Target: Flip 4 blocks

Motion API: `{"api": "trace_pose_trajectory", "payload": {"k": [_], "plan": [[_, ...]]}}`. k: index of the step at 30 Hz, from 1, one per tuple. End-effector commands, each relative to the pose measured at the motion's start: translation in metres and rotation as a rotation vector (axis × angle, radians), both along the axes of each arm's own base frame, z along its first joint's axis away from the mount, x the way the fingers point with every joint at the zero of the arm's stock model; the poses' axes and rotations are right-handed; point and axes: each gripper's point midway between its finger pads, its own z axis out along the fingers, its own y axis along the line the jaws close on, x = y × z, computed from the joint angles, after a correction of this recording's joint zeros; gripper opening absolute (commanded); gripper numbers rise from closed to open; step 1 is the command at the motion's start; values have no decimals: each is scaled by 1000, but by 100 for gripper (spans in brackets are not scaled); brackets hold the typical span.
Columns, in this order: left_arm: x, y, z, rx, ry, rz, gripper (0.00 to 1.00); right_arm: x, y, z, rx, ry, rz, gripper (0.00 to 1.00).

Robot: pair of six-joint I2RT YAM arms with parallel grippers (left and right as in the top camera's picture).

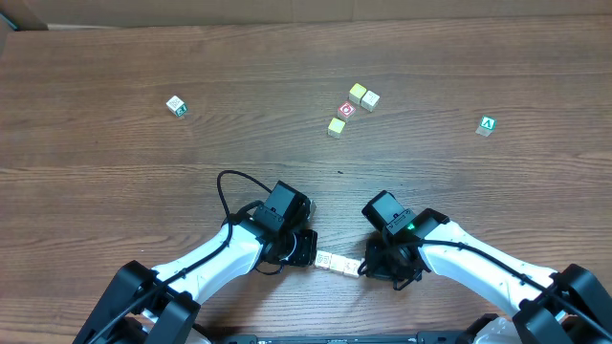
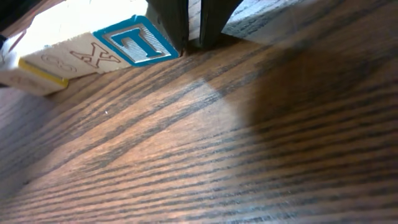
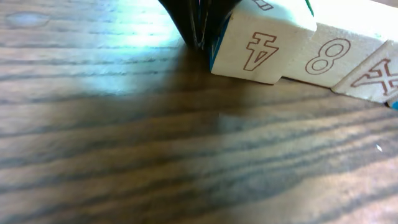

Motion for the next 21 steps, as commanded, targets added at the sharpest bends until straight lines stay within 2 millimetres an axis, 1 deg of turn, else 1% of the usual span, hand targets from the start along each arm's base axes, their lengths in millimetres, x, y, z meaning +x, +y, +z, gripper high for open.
{"api": "trace_pose_trajectory", "payload": {"k": [1,6,10,21], "plan": [[-3,8,-11,63,-12,-9,4,-14,13,-1,73,71,30,4],[-1,11,-12,84,-35,-25,4,-19,19,2,110,105,19,4],[-3,13,-13,95,-37,-50,4,-20,19,2,101,123,-34,4],[-2,16,-14,109,-43,-46,4,-24,23,5,79,211,-248,4]]}}
